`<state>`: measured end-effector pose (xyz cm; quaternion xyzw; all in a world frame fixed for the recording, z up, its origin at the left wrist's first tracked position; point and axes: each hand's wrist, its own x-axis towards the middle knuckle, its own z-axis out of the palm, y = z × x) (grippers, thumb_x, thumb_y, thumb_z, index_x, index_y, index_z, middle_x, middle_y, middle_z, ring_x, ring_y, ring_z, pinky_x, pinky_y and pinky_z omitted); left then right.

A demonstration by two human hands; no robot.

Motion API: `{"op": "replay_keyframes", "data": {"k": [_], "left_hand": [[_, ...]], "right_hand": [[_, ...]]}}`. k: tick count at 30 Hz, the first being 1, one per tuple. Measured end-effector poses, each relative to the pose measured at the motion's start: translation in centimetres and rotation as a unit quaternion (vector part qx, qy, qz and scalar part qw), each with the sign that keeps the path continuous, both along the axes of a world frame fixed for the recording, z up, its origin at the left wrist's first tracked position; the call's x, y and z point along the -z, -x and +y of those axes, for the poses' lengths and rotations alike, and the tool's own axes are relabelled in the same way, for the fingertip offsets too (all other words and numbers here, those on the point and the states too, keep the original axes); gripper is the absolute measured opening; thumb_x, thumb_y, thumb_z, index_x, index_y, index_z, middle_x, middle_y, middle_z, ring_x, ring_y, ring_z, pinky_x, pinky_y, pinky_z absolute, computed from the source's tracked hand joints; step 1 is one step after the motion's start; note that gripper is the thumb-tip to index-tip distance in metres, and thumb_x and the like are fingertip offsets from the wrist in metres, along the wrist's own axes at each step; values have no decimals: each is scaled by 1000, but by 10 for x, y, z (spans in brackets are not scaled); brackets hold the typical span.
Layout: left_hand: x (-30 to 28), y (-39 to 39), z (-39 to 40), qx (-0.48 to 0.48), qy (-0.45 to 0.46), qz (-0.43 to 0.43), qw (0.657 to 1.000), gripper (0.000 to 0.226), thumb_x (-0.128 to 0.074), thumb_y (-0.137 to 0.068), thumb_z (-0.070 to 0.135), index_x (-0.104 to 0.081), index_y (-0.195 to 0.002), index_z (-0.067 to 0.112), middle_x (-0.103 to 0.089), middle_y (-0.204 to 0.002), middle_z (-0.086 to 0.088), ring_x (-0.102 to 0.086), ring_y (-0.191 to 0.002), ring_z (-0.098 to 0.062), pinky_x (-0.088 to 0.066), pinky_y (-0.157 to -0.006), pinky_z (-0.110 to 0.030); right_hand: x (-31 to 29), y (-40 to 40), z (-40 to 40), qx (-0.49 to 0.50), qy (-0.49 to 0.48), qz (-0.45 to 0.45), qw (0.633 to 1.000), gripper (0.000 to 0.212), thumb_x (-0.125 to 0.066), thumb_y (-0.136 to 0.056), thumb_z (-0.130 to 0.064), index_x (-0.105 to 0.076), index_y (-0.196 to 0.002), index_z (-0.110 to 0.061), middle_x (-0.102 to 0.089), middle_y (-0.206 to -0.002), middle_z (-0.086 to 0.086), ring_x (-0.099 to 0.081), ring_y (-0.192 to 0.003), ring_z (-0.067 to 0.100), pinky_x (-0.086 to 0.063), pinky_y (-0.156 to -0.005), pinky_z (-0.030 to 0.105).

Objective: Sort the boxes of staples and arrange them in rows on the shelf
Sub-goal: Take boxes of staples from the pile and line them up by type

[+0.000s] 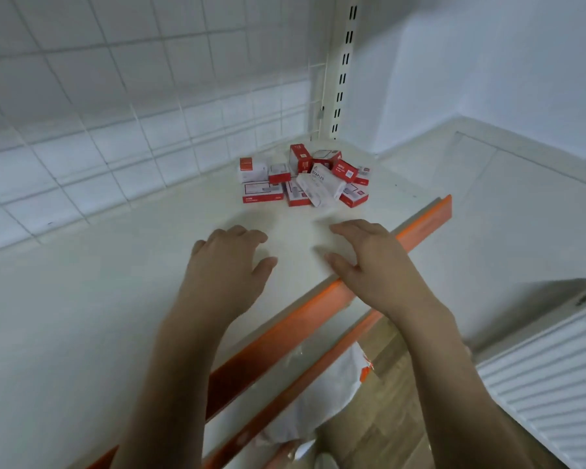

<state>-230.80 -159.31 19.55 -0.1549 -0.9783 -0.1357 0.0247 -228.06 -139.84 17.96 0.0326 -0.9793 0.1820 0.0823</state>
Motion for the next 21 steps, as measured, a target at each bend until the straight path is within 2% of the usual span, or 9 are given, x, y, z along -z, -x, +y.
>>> {"op": "replay_keyframes", "data": {"k": [5, 10, 13, 17, 21], "left_hand": [[5, 15, 42, -24, 13, -3, 1000, 44, -43, -94, 44, -45, -134, 26, -49, -134, 4, -45, -121, -19, -36, -101, -37], [13, 22, 60, -54, 13, -12, 998, 44, -44, -93, 43, -49, -131, 23, -52, -131, 1, -47, -118, -21, -39, -99, -40], [13, 26, 63, -73, 10, -7, 997, 43, -47, -92, 42, -52, -129, 21, -55, -128, 0, -49, -116, -23, -41, -97, -40], [12, 29, 66, -96, 0, 7, 995, 42, -49, -91, 40, -57, -125, 17, -59, -123, -4, -53, -110, -29, -43, -91, -42], [11, 32, 69, -107, 10, 9, 994, 42, -52, -91, 36, -53, -129, 19, -56, -126, -2, -51, -113, -27, -41, -94, -40]], "right_hand": [[-1, 35, 44, -29, -8, 4, 1000, 46, -53, -91, -31, -47, -134, -14, -49, -135, 6, -44, -121, 27, -35, -101, 38], [-6, 80, 79, -50, -20, 24, 998, 44, -52, -87, -18, -49, -131, -14, -51, -127, 8, -48, -110, 29, -41, -91, 40], [-14, 116, 93, -64, -22, 25, 997, 49, -53, -88, -20, -43, -135, -14, -47, -132, 7, -44, -117, 29, -38, -97, 40], [-17, 154, 98, -118, -31, -15, 992, 68, -62, -80, -15, -32, -142, -18, -41, -140, 5, -38, -126, 27, -34, -103, 44], [-13, 172, 96, -166, -31, -40, 985, 69, -67, -77, -12, -38, -139, -20, -45, -135, 4, -42, -121, 23, -38, -100, 41]]}}
